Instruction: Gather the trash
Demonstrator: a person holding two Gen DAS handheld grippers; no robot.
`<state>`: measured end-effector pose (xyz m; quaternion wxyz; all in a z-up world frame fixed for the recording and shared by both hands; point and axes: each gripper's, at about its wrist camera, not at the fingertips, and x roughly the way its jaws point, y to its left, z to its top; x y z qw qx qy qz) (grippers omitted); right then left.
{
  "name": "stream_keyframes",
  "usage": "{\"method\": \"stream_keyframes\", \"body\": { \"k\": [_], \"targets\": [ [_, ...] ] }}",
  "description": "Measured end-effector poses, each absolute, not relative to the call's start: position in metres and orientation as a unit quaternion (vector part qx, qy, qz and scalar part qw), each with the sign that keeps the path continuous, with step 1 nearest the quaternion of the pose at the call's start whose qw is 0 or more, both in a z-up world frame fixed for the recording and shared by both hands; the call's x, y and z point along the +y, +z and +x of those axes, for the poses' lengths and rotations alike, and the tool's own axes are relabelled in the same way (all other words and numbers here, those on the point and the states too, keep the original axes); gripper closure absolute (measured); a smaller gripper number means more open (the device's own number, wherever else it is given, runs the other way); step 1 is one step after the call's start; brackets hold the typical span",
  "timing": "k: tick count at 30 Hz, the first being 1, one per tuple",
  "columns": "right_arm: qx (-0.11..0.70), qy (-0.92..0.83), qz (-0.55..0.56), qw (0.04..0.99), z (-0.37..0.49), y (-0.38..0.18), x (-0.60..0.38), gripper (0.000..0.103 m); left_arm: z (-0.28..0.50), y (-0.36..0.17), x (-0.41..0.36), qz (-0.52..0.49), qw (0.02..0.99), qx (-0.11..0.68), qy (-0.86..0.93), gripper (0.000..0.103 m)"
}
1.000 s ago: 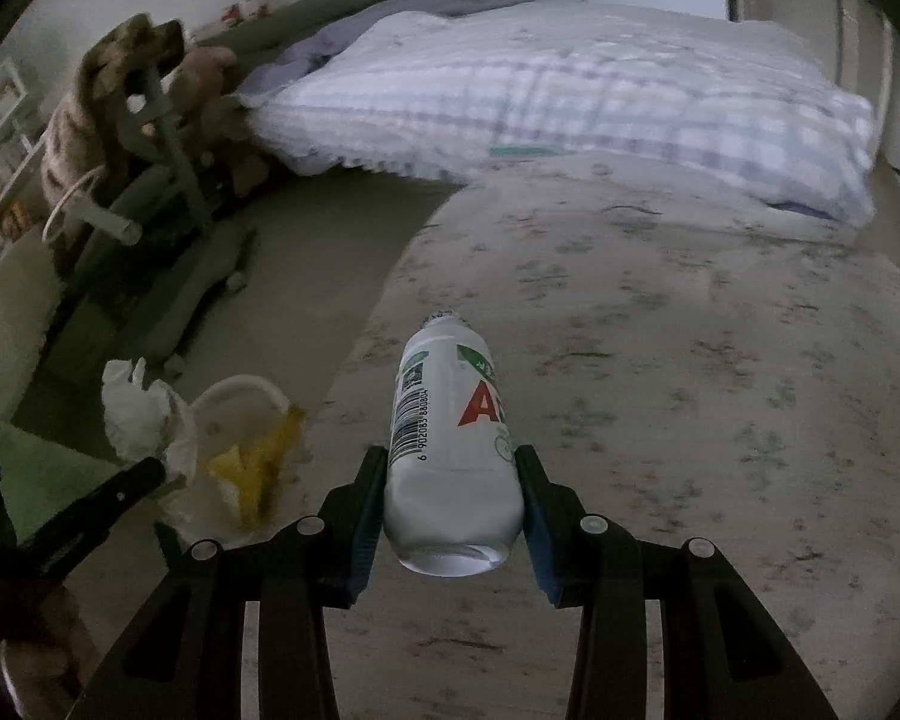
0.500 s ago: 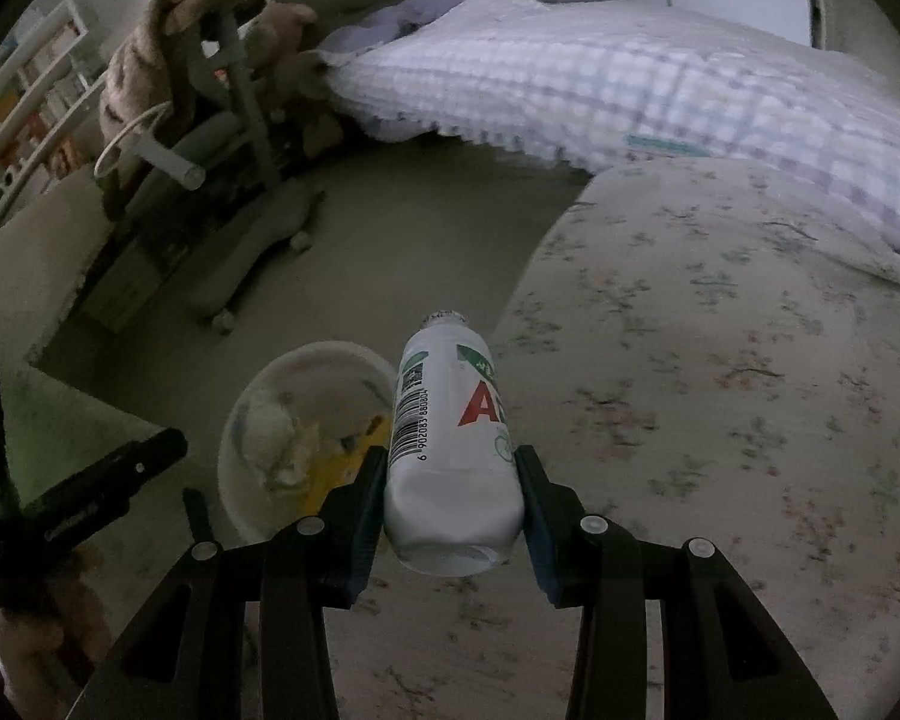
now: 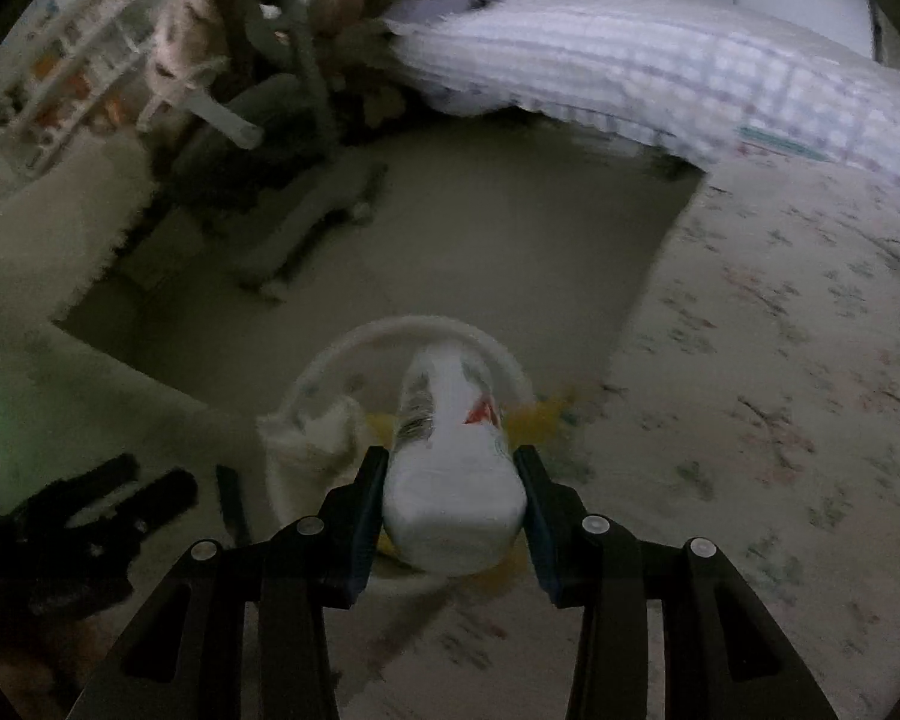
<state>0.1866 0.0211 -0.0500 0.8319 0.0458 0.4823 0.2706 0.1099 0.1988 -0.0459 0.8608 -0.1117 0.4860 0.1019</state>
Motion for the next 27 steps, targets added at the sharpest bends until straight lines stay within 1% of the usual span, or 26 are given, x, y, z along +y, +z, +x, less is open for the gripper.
{"method": "stream_keyframes", "body": {
  "k": [1, 2, 6, 10, 13, 17, 22, 23, 24, 26, 27],
  "targets": [
    [0.482, 0.266, 0.05, 0.834, 0.187, -0.049, 0.021, 0.033, 0.11, -0.046, 0.199, -0.113, 0.86, 0.487, 0.1, 0.013],
    [0.476, 0.265, 0.056, 0.837, 0.187, -0.047, 0.019, 0.032, 0.11, -0.046, 0.198, -0.114, 0.86, 0.487, 0.098, 0.013],
    [0.47, 0.247, 0.056, 0.845, 0.182, -0.033, 0.008, 0.032, 0.104, -0.044, 0.194, -0.114, 0.86, 0.489, 0.087, 0.013],
    [0.465, 0.214, 0.061, 0.857, 0.169, -0.008, -0.018, 0.032, 0.098, -0.036, 0.18, -0.102, 0.867, 0.484, 0.063, 0.013],
    [0.463, 0.184, 0.042, 0.866, 0.152, 0.005, -0.038, 0.031, 0.09, -0.028, 0.164, -0.084, 0.873, 0.479, 0.044, 0.009],
    [0.46, 0.141, 0.035, 0.876, 0.124, 0.019, -0.073, 0.026, 0.073, -0.017, 0.146, -0.063, 0.875, 0.479, 0.022, 0.007],
    [0.452, 0.091, 0.027, 0.887, 0.081, 0.026, -0.102, 0.023, 0.046, 0.001, 0.125, -0.048, 0.882, 0.468, 0.004, 0.006],
    [0.446, 0.078, 0.02, 0.891, 0.07, 0.027, -0.105, 0.021, 0.04, 0.004, 0.122, -0.045, 0.885, 0.463, 0.002, 0.006],
    [0.443, 0.064, 0.015, 0.894, 0.06, 0.027, -0.108, 0.017, 0.032, 0.009, 0.116, -0.039, 0.89, 0.455, -0.002, 0.006],
    [0.434, 0.04, 0.013, 0.9, 0.043, 0.026, -0.116, 0.014, 0.021, 0.013, 0.107, -0.026, 0.895, 0.444, -0.004, 0.006],
    [0.43, 0.029, 0.015, 0.902, 0.035, 0.025, -0.12, 0.011, 0.014, 0.015, 0.101, -0.014, 0.9, 0.437, -0.004, 0.006]
  ]
}}
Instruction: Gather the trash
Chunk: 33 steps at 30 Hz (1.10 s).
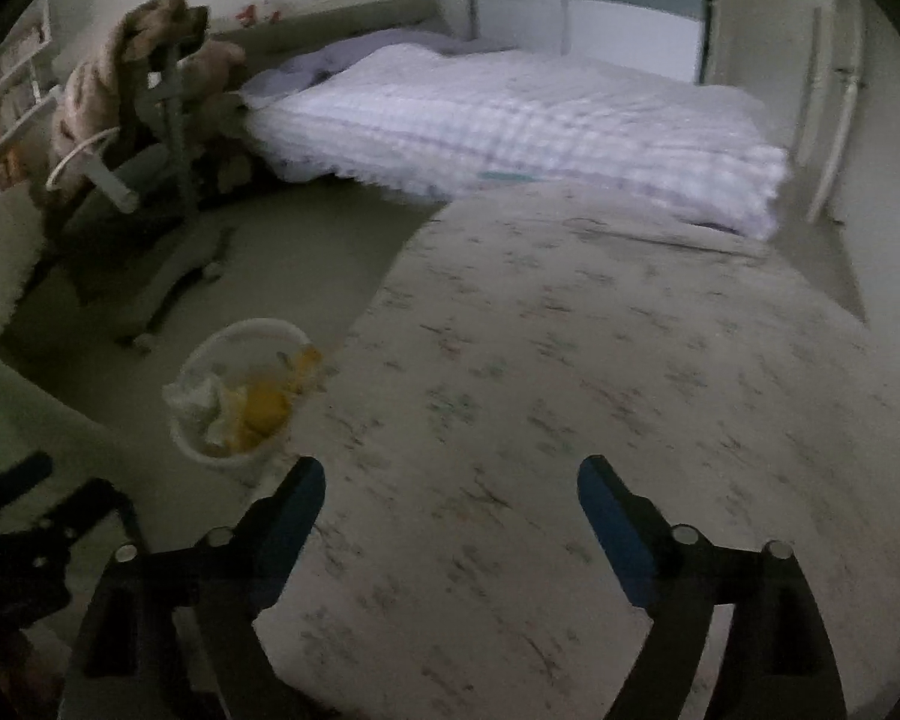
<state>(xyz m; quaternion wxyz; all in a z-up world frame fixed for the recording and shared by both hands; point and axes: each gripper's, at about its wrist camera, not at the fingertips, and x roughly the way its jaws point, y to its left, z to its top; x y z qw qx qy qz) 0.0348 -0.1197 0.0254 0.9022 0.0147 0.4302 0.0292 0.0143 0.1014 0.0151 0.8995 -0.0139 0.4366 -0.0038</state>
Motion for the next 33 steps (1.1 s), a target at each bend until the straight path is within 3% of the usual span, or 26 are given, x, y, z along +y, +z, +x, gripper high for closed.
{"method": "stream_keyframes", "body": {
  "k": [4, 33],
  "targets": [
    [0.416, -0.002, 0.02, 0.909, 0.011, 0.018, -0.133, 0.0, 0.001, 0.017, 0.091, 0.003, 0.909, 0.417, 0.008, 0.006],
    [0.406, -0.023, 0.033, 0.913, -0.001, -0.002, -0.142, 0.0, -0.005, 0.001, 0.056, 0.022, 0.91, 0.414, 0.0, 0.006]
  ]
}}
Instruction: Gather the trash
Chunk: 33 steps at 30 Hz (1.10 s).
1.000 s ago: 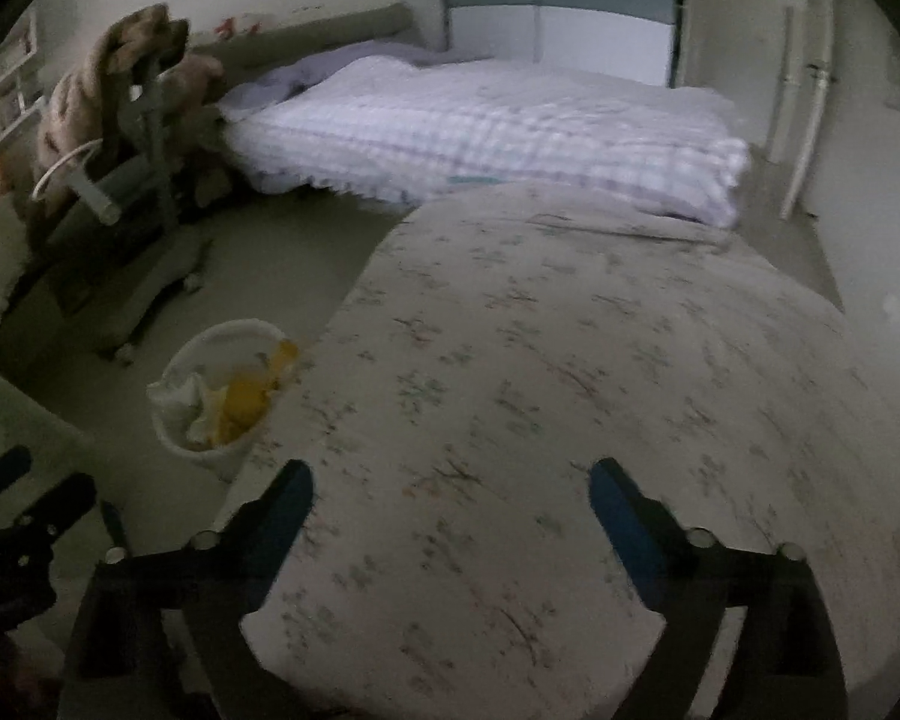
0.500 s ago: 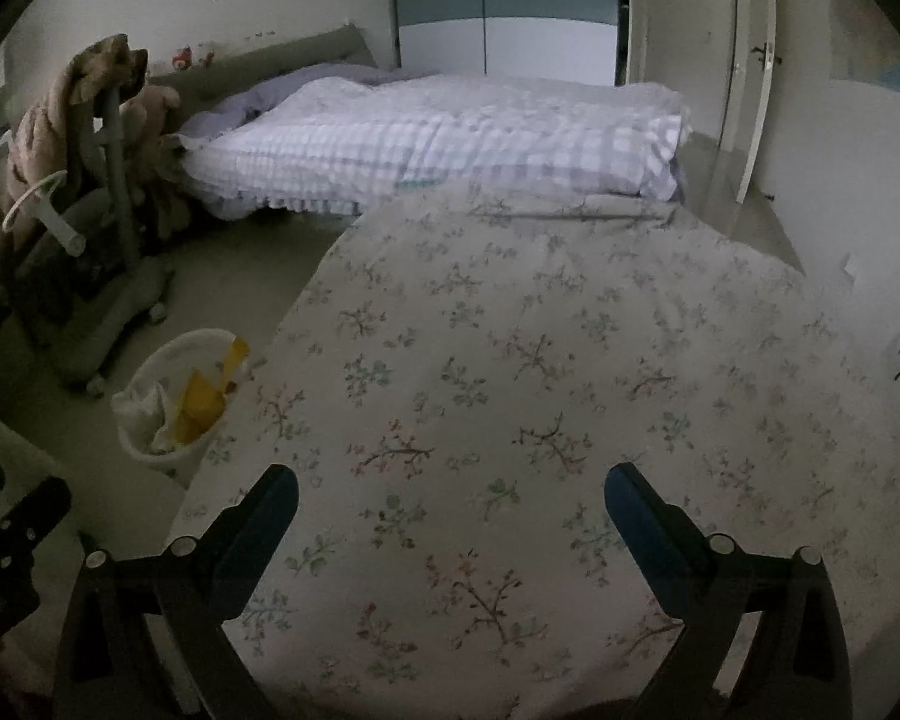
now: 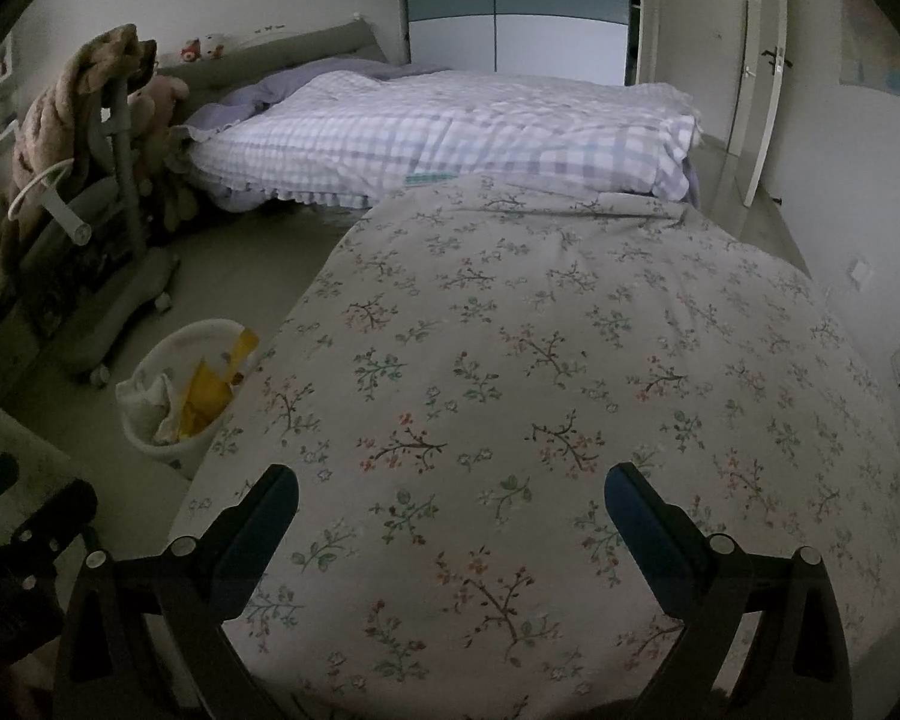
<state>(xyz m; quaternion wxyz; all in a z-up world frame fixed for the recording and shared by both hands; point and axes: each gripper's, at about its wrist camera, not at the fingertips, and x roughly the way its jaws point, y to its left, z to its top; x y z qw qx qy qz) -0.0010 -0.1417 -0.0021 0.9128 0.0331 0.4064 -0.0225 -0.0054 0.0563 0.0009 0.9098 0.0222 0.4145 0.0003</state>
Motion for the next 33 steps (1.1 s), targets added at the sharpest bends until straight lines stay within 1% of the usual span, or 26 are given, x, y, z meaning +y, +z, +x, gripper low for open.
{"method": "stream_keyframes", "body": {
  "k": [17, 33],
  "targets": [
    [0.41, -0.032, 0.06, 0.91, -0.001, -0.003, -0.146, 0.0, -0.004, 0.0, 0.048, 0.036, 0.911, 0.41, -0.001, 0.005],
    [0.408, -0.029, 0.062, 0.91, -0.002, -0.003, -0.145, 0.0, -0.002, 0.003, 0.041, 0.042, 0.914, 0.404, -0.004, 0.005]
  ]
}}
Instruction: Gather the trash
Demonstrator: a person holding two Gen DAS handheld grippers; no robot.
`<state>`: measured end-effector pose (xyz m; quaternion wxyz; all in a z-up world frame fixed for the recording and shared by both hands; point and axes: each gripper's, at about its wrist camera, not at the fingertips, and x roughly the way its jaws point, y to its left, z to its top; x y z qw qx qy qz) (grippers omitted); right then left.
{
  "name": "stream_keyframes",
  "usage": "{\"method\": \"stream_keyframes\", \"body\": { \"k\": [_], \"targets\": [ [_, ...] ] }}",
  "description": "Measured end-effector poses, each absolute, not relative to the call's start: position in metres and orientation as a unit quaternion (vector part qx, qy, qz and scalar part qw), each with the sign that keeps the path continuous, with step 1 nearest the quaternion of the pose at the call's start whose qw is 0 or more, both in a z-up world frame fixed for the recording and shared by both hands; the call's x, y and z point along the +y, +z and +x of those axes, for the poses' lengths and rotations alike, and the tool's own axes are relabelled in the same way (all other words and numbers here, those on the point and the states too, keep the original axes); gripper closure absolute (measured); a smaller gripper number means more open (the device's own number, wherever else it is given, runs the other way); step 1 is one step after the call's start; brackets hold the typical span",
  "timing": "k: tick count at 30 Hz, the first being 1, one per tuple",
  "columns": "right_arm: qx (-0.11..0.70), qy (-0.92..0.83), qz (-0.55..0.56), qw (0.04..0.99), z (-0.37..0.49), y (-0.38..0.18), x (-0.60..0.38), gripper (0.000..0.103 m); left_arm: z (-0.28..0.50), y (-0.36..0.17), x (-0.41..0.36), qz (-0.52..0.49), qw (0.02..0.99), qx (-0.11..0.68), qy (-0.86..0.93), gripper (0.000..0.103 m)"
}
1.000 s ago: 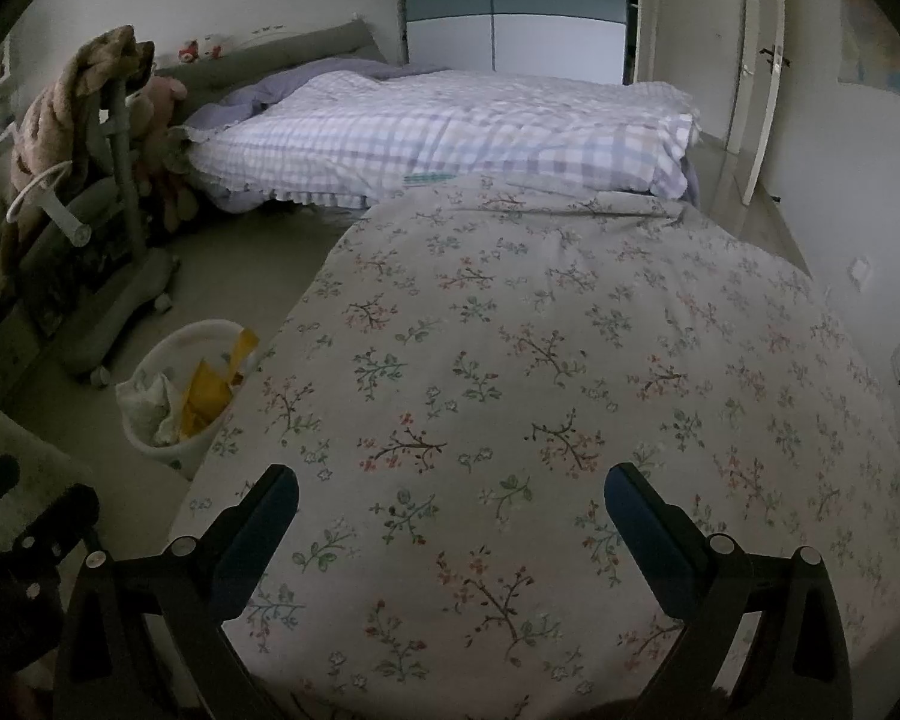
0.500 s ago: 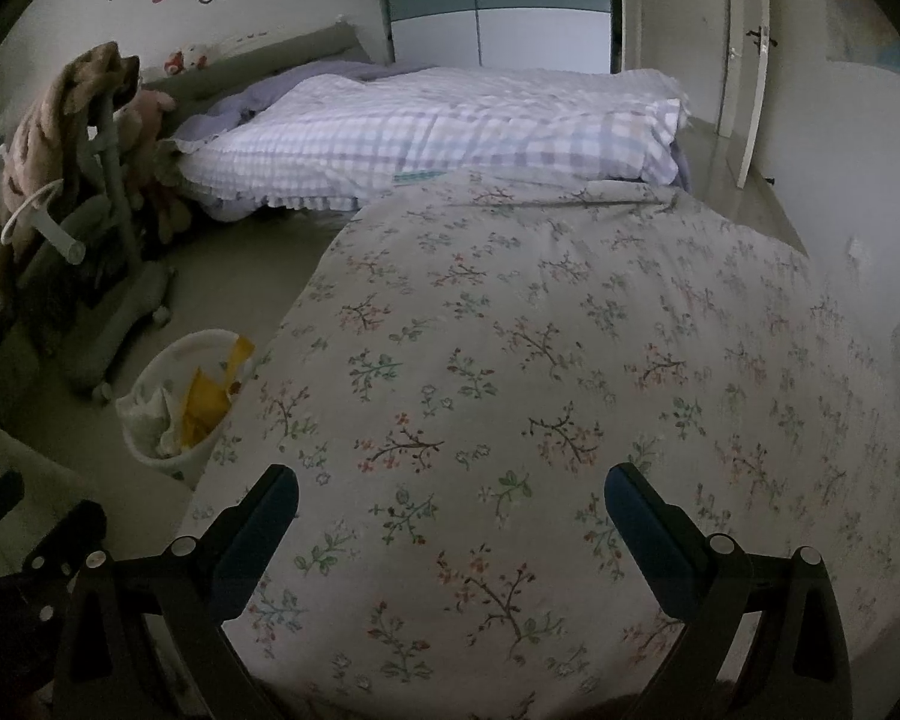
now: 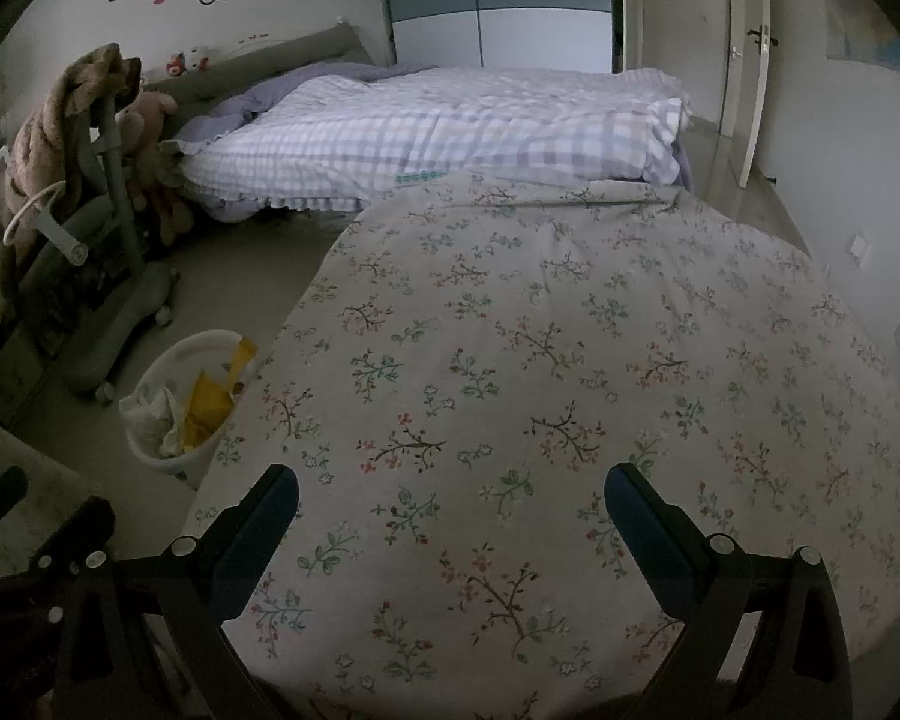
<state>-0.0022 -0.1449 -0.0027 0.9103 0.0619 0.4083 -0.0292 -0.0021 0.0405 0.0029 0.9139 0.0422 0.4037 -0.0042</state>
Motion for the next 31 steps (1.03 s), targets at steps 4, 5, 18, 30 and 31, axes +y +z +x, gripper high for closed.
{"method": "stream_keyframes", "body": {
  "k": [4, 5, 18, 30, 31],
  "targets": [
    [0.408, -0.029, 0.061, 0.91, -0.002, -0.003, -0.145, 0.0, -0.003, 0.003, 0.039, 0.044, 0.914, 0.403, -0.006, 0.005],
    [0.408, -0.029, 0.061, 0.91, -0.002, -0.003, -0.144, 0.0, -0.004, 0.003, 0.038, 0.043, 0.914, 0.403, -0.005, 0.005],
    [0.41, -0.042, 0.055, 0.909, -0.003, -0.001, -0.144, 0.0, -0.005, 0.008, 0.055, 0.019, 0.912, 0.41, 0.015, 0.005],
    [0.407, -0.036, 0.037, 0.912, -0.023, 0.018, -0.134, 0.0, -0.008, 0.018, 0.062, -0.011, 0.914, 0.406, 0.003, 0.005],
    [0.412, -0.032, 0.035, 0.91, -0.023, 0.021, -0.136, 0.0, -0.008, 0.018, 0.064, -0.016, 0.913, 0.408, 0.003, 0.005]
  ]
}}
